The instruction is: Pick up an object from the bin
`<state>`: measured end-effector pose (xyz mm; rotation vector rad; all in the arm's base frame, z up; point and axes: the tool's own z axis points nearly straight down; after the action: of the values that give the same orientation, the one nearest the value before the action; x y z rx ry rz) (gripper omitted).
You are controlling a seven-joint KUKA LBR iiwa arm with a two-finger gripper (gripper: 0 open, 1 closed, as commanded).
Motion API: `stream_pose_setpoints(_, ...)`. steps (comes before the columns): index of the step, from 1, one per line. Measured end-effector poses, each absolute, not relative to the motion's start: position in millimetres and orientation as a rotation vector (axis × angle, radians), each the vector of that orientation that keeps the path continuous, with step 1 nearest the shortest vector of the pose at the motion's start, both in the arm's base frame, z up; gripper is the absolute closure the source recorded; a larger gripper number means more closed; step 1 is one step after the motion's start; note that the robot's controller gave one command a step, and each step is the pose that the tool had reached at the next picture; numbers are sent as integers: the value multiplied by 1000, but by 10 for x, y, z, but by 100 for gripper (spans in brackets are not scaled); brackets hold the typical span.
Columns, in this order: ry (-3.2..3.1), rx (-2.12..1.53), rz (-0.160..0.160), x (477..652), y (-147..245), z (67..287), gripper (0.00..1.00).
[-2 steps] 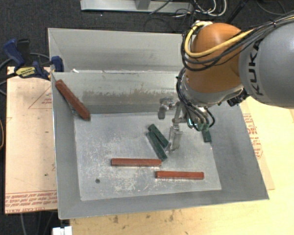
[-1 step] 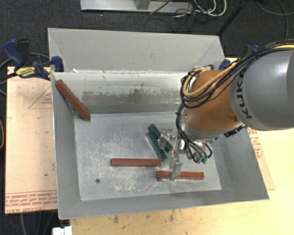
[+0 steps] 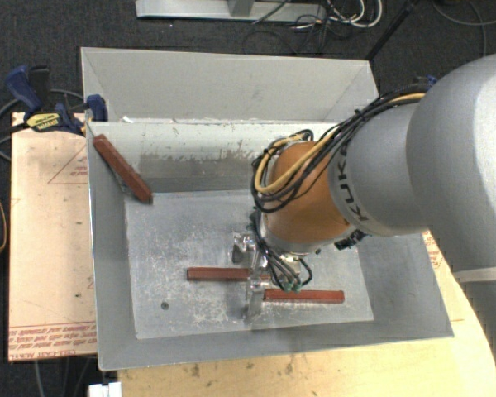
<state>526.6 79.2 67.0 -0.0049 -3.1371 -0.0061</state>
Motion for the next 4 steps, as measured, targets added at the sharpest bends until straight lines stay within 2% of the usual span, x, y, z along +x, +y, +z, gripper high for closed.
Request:
stream_pose_setpoints(1,-3143,-15,-3,5290,753,704,100)
stream_pose_setpoints(2,-3053,755,-2,5266,963,703,100)
stream_pose_setpoints(3,-3053,752,-3,5264,958,700,0)
stream_pose_setpoints(4,-3053,751,-2,5266,955,706,100)
